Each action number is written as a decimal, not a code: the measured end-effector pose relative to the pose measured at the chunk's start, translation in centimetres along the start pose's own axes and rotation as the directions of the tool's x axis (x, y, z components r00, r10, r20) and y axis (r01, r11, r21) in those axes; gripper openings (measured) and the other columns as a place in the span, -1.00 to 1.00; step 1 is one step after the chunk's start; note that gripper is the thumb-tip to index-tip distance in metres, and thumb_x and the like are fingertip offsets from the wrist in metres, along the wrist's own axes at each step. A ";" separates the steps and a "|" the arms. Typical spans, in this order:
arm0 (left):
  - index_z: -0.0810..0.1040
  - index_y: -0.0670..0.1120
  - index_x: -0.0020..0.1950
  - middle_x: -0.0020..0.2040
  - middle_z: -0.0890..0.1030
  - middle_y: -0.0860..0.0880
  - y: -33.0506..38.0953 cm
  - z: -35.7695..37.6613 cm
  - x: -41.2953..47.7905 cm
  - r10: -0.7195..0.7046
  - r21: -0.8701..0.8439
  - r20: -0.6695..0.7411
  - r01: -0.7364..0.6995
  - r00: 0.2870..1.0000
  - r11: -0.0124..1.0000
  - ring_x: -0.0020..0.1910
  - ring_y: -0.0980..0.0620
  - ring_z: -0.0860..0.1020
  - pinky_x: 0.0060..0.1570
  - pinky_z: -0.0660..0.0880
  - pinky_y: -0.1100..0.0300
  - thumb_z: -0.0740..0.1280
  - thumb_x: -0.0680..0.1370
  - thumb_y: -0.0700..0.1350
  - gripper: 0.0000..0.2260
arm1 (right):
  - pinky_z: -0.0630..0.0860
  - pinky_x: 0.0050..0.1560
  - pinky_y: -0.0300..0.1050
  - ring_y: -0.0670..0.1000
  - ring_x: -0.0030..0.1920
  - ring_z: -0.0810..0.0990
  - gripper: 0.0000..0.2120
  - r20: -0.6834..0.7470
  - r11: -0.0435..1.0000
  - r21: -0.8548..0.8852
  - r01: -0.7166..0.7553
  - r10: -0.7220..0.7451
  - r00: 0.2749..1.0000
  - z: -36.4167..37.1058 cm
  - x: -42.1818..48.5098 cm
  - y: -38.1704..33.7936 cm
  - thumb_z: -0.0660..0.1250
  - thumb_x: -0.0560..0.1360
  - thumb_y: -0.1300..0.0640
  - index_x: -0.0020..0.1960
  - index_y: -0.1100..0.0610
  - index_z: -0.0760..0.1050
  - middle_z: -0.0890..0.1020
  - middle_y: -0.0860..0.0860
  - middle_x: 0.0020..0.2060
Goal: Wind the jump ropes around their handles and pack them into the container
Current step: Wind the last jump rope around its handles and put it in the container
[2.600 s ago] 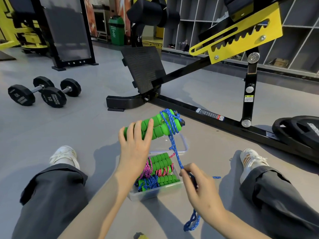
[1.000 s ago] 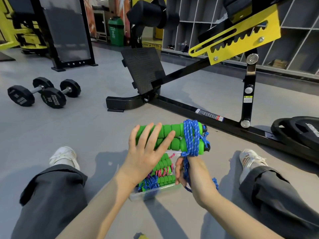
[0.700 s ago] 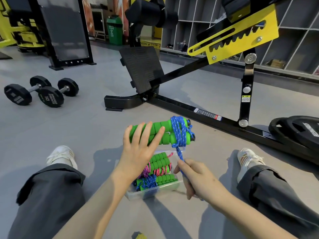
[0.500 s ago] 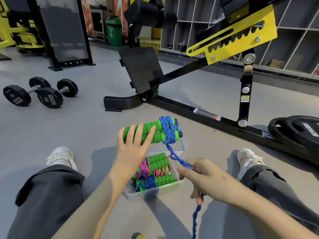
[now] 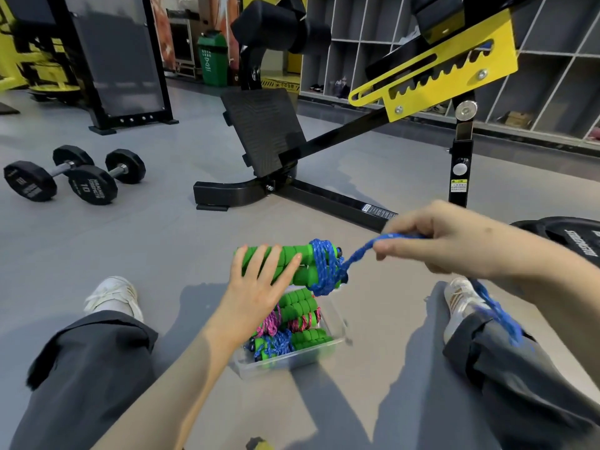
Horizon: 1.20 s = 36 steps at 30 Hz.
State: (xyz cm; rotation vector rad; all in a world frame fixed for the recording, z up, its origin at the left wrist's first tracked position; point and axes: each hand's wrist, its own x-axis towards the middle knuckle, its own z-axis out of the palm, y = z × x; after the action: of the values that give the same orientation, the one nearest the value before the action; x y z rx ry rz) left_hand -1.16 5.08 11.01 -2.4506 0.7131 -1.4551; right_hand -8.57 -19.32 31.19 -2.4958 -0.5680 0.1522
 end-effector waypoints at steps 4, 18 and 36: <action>0.36 -0.12 0.39 0.20 0.39 -0.25 0.5 -0.3 0.4 0.098 -0.052 -0.110 -0.105 0.989 0.993 0.16 -0.24 0.41 0.20 0.34 -0.25 0.19 0.49 -0.40 -0.52 | 0.24 -0.41 -0.24 -0.09 -0.43 0.28 -0.70 -0.130 0.986 -0.101 0.132 -0.144 0.981 -0.6 2.6 1.0 0.22 0.43 -0.18 -0.22 0.03 0.57 0.36 0.00 -0.44; 0.15 0.16 0.43 0.16 0.40 -0.19 2.9 -4.0 3.0 0.105 -0.238 -0.305 -0.182 0.947 0.954 0.14 -0.16 0.46 0.19 0.39 -0.23 -0.03 0.67 -0.29 -0.56 | 0.23 -0.38 -0.22 -0.01 -0.41 0.17 -0.78 -0.065 0.914 0.405 -0.007 0.036 0.997 3.9 7.0 5.6 0.27 0.53 0.02 -0.14 0.15 0.55 0.19 0.02 -0.45; 0.28 0.13 0.44 0.19 0.37 -0.24 1.3 -1.6 2.1 -0.082 -0.099 -0.095 0.073 0.992 0.992 0.15 -0.23 0.41 0.19 0.33 -0.30 -0.07 0.59 -0.38 -0.44 | 0.24 -0.51 -0.22 -0.07 -0.61 0.18 -0.60 0.025 0.752 0.608 -0.255 0.303 0.953 16.0 1.2 7.2 0.00 0.64 0.02 0.01 0.29 0.49 0.26 0.01 -0.57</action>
State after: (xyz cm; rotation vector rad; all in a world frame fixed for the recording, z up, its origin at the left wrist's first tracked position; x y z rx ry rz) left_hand -2.13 2.99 12.91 -2.5178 0.7302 -1.6173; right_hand -8.45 -16.11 13.91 -1.9199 -0.0719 0.3018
